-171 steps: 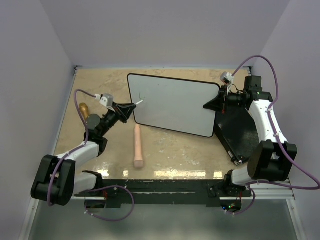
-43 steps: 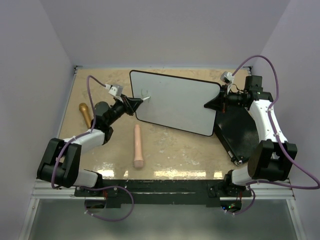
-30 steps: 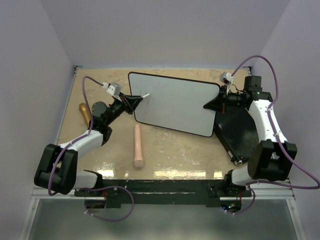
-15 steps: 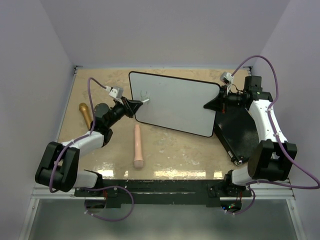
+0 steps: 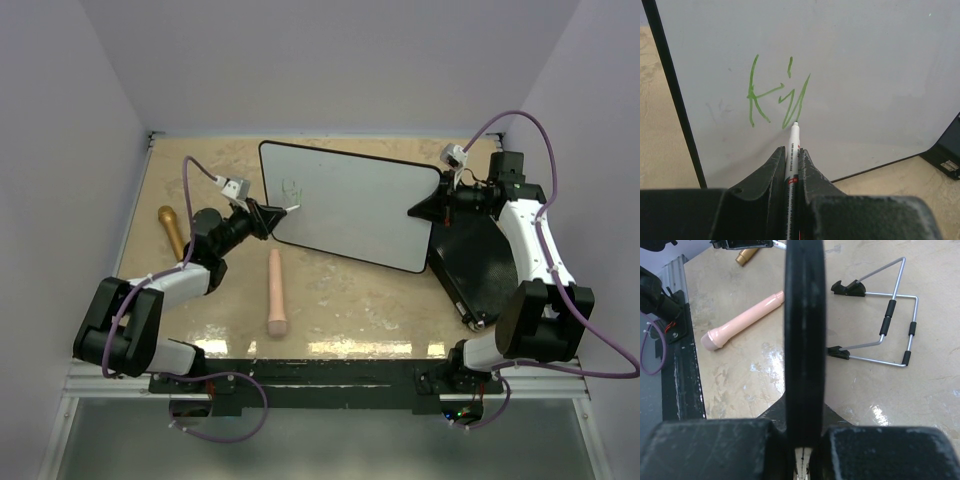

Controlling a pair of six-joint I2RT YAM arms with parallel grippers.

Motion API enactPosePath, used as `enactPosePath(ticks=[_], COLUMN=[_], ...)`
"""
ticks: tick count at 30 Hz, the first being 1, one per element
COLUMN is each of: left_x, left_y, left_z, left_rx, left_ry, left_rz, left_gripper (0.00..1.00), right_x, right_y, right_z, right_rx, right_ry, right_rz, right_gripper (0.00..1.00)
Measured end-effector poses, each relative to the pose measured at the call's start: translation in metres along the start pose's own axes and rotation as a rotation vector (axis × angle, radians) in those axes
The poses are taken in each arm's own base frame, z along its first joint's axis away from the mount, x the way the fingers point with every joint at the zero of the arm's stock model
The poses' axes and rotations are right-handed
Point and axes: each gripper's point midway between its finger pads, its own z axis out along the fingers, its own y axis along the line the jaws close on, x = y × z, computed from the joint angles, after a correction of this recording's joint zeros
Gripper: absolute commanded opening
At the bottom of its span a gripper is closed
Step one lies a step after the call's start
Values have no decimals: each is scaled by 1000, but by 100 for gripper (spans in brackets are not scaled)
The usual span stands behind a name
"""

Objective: Write a sentence on the whiteboard
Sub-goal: Write on the whiteboard at the center of the board.

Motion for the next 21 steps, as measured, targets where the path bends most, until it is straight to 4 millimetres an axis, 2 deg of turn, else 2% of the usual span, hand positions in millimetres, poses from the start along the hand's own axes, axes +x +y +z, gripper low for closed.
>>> enactPosePath(ticks=[3,13,21], left_x=[6,5,-14], left_y=[1,1,-4], left_z=[-1,-1,5], left_rx=[-4,-3,13], left_ry=[15,13,-24], left_rz=[-7,-7,6], left_gripper=[0,0,0], right_x=[0,0,0], right_y=[0,0,0], right_z=[0,0,0], right_rx=[0,1,2], right_ry=[0,1,1], right_rz=[0,-1,-1], right_gripper=[0,0,0])
